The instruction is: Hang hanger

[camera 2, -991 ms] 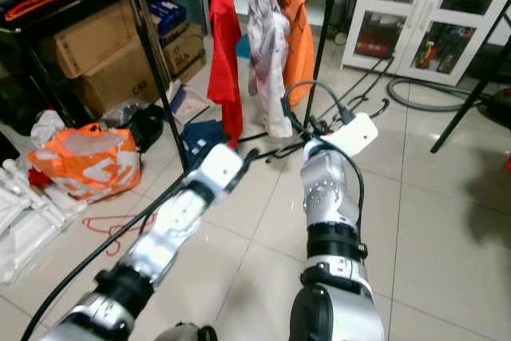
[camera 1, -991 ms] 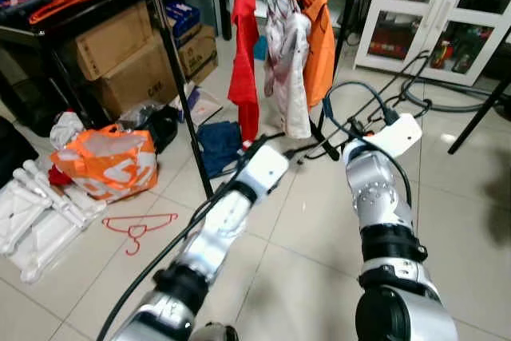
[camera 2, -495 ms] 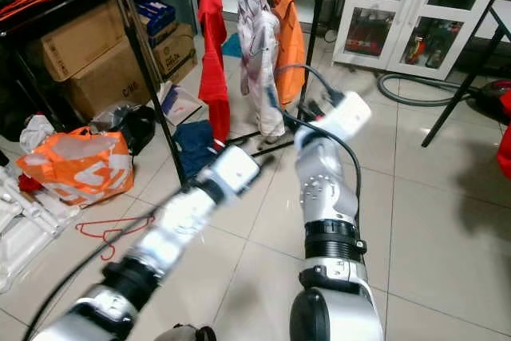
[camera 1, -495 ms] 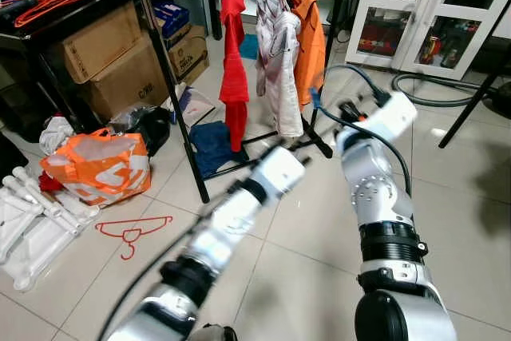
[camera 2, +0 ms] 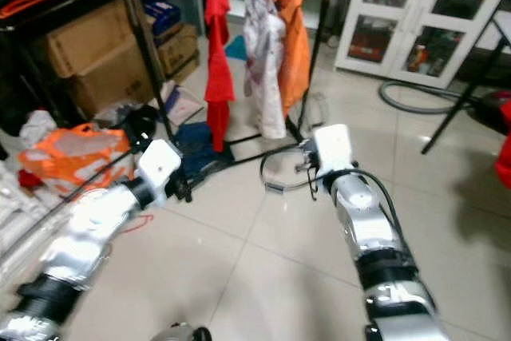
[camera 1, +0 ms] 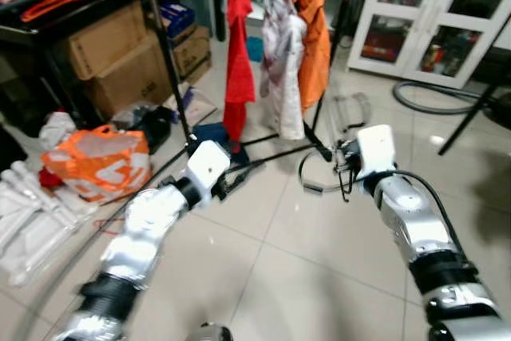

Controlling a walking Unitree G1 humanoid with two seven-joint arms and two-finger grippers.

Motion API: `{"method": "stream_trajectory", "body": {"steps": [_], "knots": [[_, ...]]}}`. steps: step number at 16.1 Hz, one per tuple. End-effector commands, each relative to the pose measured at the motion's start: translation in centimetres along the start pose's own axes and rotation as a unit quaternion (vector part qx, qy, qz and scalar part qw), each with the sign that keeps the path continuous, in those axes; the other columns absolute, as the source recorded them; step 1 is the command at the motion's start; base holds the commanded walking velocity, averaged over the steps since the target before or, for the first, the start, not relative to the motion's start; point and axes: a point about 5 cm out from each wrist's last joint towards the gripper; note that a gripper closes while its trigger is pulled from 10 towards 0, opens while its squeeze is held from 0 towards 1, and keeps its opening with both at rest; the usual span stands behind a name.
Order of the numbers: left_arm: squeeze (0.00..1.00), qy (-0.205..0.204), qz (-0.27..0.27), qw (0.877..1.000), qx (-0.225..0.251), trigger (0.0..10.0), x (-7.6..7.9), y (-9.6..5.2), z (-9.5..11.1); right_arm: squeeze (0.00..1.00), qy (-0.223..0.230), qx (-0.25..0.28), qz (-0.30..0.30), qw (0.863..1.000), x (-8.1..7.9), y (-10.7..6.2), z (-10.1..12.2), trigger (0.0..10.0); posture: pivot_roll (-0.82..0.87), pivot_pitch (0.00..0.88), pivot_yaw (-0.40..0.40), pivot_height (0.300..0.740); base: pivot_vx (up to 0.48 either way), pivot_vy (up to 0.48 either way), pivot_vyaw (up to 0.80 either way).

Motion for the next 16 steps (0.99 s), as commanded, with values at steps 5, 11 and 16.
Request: {"method": "stream_trajectory", "body": {"steps": [5,11,16], "knots": [[0.0,0.096,-0.163,0.982,-0.011,10.0,-1.2,-2.3,3.0,0.0,-0.116,0.039,0.115,0.986,-1.0,0.1,1.9,0.0,-0.07,0.0,0.021,0.74,0.0,0.0,0.0],[0.0,0.168,-0.236,0.956,-0.057,10.0,-2.4,-3.0,4.4,0.0,-0.219,0.009,0.161,0.962,-0.7,-0.8,0.0,0.0,-0.09,0.0,0.031,0.74,0.0,0.0,0.0],[0.0,0.183,-0.235,0.952,-0.076,10.0,-3.6,-3.7,4.6,0.0,-0.263,-0.011,0.162,0.951,-0.2,-1.4,-1.5,0.0,-0.08,0.0,0.03,0.74,0.0,0.0,0.0]]}}
Point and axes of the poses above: a point about 5 cm out from each wrist's last joint towards the gripper, its own y axis pointing out of the wrist towards the gripper, its own z axis along the axis of the wrist's last joint, x = y × z
